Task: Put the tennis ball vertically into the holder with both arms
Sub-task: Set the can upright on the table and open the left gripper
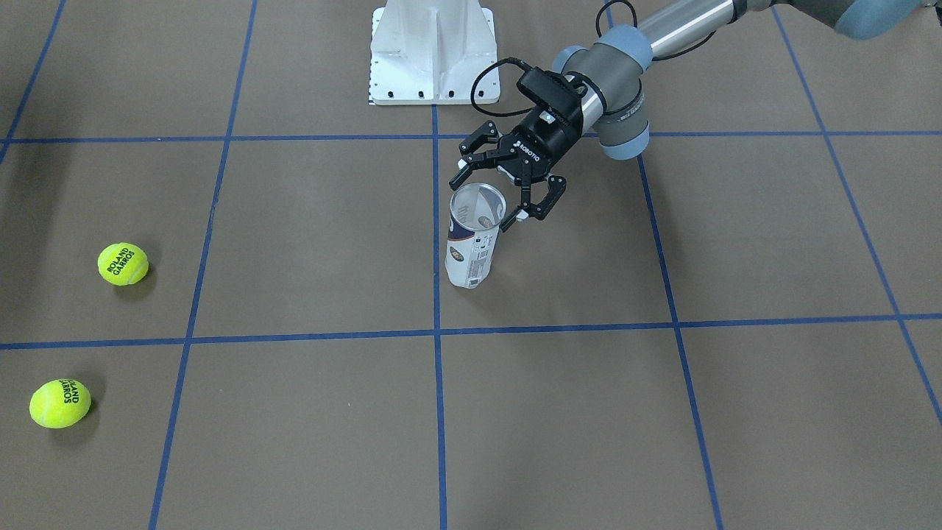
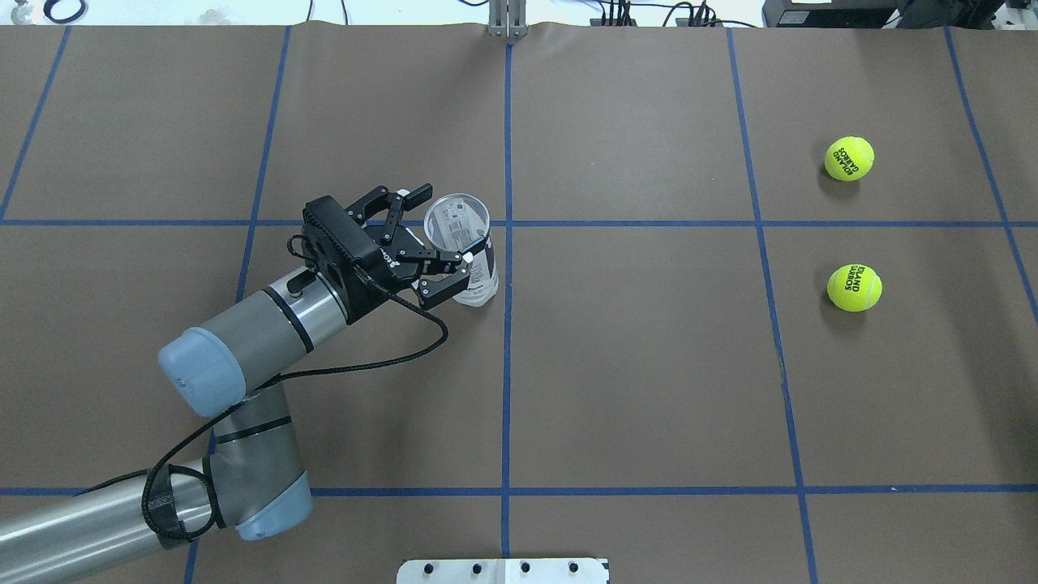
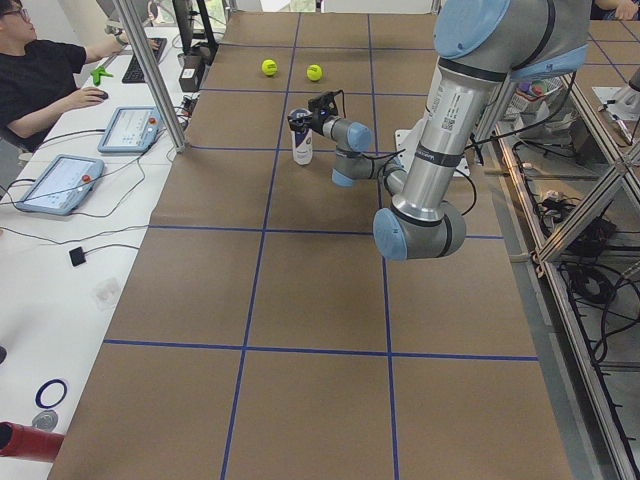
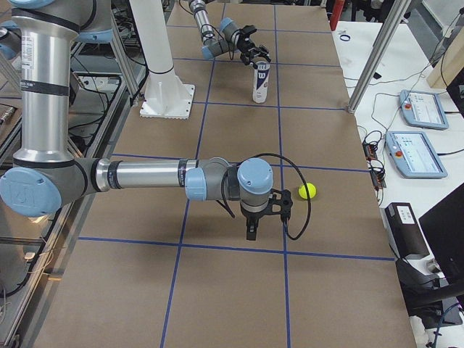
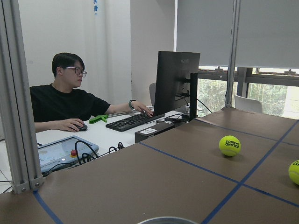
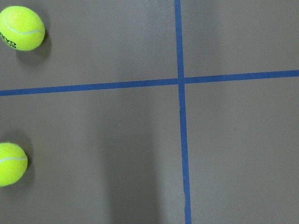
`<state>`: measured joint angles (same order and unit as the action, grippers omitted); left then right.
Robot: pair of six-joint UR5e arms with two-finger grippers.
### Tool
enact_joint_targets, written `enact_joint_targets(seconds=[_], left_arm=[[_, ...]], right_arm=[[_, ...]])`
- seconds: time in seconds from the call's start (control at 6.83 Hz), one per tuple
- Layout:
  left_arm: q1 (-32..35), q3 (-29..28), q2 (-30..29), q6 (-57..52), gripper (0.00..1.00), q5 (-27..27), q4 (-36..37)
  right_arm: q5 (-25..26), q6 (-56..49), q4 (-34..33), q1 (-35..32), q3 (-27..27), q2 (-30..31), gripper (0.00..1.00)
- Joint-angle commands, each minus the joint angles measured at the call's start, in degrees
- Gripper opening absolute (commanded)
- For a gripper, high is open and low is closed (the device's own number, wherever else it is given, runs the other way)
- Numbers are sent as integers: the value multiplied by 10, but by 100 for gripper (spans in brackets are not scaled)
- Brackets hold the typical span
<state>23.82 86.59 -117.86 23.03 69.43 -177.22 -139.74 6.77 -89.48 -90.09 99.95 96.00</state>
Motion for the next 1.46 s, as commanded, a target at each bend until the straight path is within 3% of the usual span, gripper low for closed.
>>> enact_joint_targets(seconds=[0.0, 0.44, 0.59, 0.73, 1.02, 1.17, 1.32], left_arm=[[0, 22, -10, 7, 99, 1, -2], [9, 120, 29, 11, 99, 0, 8], [23, 132, 60, 27, 99, -2, 9], [32, 139, 122, 54, 99, -2, 9], [49, 167, 214, 126, 99, 24, 48], [50, 169, 234, 148, 99, 29, 58], [47, 170, 245, 165, 99, 52, 93]], right_arm=[[0, -1, -1, 0, 0, 0, 100], [0, -1, -3, 3, 22, -3, 100], [15, 2, -17, 51, 37, -26, 100], [29, 12, -52, 68, 36, -56, 100], [25, 104, -51, 124, 79, -57, 100], [30, 176, -23, 167, 82, -56, 99], [47, 260, 57, 215, 75, -56, 99]])
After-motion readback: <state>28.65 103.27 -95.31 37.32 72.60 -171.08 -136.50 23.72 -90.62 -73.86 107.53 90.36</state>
